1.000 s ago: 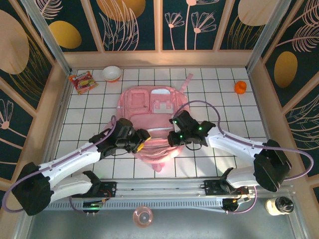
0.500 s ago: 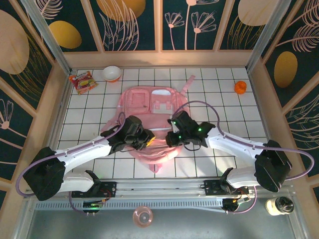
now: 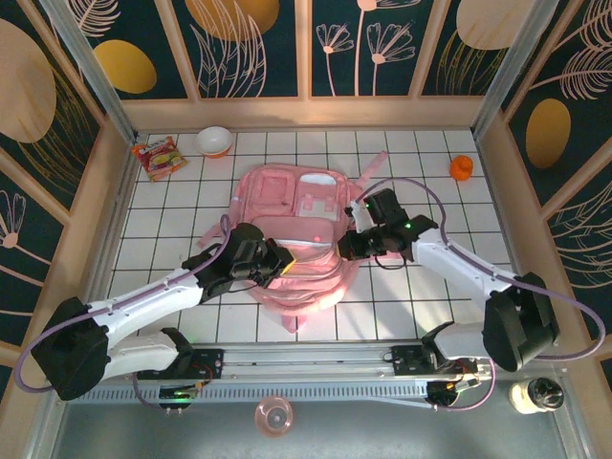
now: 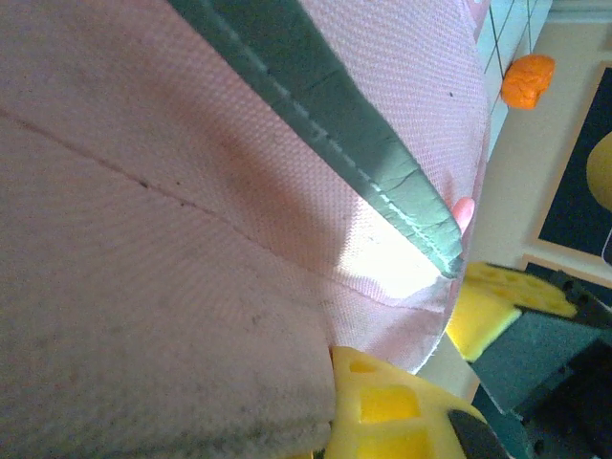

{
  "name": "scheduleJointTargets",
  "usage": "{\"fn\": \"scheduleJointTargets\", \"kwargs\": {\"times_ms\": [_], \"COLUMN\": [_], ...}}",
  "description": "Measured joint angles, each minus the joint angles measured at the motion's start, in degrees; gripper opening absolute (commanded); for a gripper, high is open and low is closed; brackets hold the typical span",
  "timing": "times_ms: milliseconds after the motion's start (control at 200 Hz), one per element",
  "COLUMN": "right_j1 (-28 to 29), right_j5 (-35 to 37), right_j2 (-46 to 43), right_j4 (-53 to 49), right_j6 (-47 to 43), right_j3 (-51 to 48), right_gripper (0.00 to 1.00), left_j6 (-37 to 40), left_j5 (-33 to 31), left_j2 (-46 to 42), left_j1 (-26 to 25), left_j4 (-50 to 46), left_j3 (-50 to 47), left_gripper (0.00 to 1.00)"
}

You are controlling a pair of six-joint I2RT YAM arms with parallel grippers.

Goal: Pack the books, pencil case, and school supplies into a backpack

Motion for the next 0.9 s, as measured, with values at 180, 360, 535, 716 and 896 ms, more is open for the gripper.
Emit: {"fn": "scheduleJointTargets", "kwargs": {"times_ms": [180, 360, 535, 716, 896], "right_j1": [-0.7, -3.0, -13.2, -21.8, -30.3], "right_j5": [-0.8, 1.1, 11.3, 16.0, 18.3], "right_j2": [4.6, 8.9, 9.2, 1.4, -11.1], "right_j4": [-0.5, 1.2, 6.9, 15.7, 31.3], "right_j6": [0.3, 1.4, 1.6, -1.6, -5.7], "right_j3": [1.7, 4.2, 4.7, -2.0, -18.1], "right_gripper": [0.00, 0.38, 0.99, 0.99, 0.99], "left_j6": [3.5, 8.1, 14.4, 24.2, 36.1], "left_j5": [0.9, 0.2, -3.0, -17.7, -40.3], "left_j2": [1.7, 4.1, 2.8, -5.3, -21.8], "left_j1": [0.6, 1.8, 7.4, 11.4, 12.2], "left_j4": [0.4, -0.5, -4.8, -7.1, 0.6], "left_j3": [0.0, 2.2, 2.7, 3.1, -5.6], "left_gripper": [0.00, 0.52, 0.89, 0.99, 0.99]}}
